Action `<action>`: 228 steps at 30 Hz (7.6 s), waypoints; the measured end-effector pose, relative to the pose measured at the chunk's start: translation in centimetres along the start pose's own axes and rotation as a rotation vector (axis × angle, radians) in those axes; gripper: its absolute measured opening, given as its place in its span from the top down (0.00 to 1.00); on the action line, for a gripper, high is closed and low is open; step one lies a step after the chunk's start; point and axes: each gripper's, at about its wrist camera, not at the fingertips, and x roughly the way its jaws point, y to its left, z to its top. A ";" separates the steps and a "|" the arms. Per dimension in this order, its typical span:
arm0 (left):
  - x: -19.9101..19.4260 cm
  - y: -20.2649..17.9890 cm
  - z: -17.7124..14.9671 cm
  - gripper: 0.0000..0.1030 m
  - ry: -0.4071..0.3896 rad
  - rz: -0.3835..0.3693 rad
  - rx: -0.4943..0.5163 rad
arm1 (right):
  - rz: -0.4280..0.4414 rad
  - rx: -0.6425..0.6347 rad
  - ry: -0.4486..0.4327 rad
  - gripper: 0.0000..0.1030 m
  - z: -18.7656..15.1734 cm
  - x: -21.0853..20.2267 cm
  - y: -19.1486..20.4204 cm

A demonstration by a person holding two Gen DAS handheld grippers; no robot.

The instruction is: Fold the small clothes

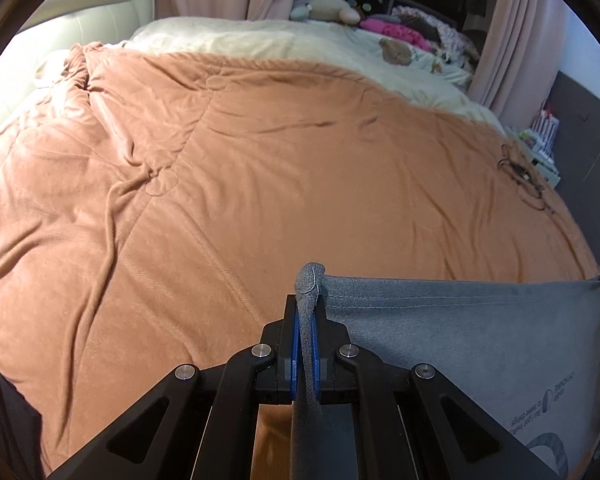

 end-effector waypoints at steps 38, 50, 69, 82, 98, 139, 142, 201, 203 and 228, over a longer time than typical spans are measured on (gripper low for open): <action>-0.2 -5.6 -11.8 0.56 0.226 0.045 0.197 | 0.052 -0.208 0.259 0.49 -8.6 -0.6 2.5; -5.9 -8.6 -18.9 0.56 0.241 0.004 0.249 | 0.096 -0.262 0.258 0.49 -13.8 -6.3 4.3; -10.3 -6.8 -26.7 0.56 0.200 0.048 0.155 | 0.057 -0.224 0.243 0.49 -22.5 -11.8 2.8; -14.4 -5.7 -26.9 0.56 0.123 0.020 0.064 | 0.075 -0.165 0.209 0.49 -24.3 -16.3 2.0; -10.7 -12.5 -26.5 0.56 0.147 -0.009 0.121 | 0.147 -0.174 0.183 0.49 -23.1 -14.8 6.9; -15.1 1.9 -27.8 0.61 0.204 -0.036 -0.280 | 0.282 -0.214 0.211 0.49 -22.4 -11.4 14.0; -14.6 2.2 -28.3 0.56 0.213 -0.059 -0.321 | 0.274 -0.211 0.212 0.49 -22.5 -11.7 13.9; -13.4 3.7 -28.5 0.89 0.083 -0.265 -0.662 | 0.300 -0.172 0.193 0.80 -22.0 -10.1 16.0; -14.1 3.6 -28.1 0.92 0.063 -0.278 -0.650 | 0.302 -0.162 0.189 0.84 -21.8 -10.0 16.2; -21.8 -7.7 -15.6 0.95 -0.056 -0.556 -0.407 | 0.379 -0.081 0.258 0.96 -24.7 -8.7 14.7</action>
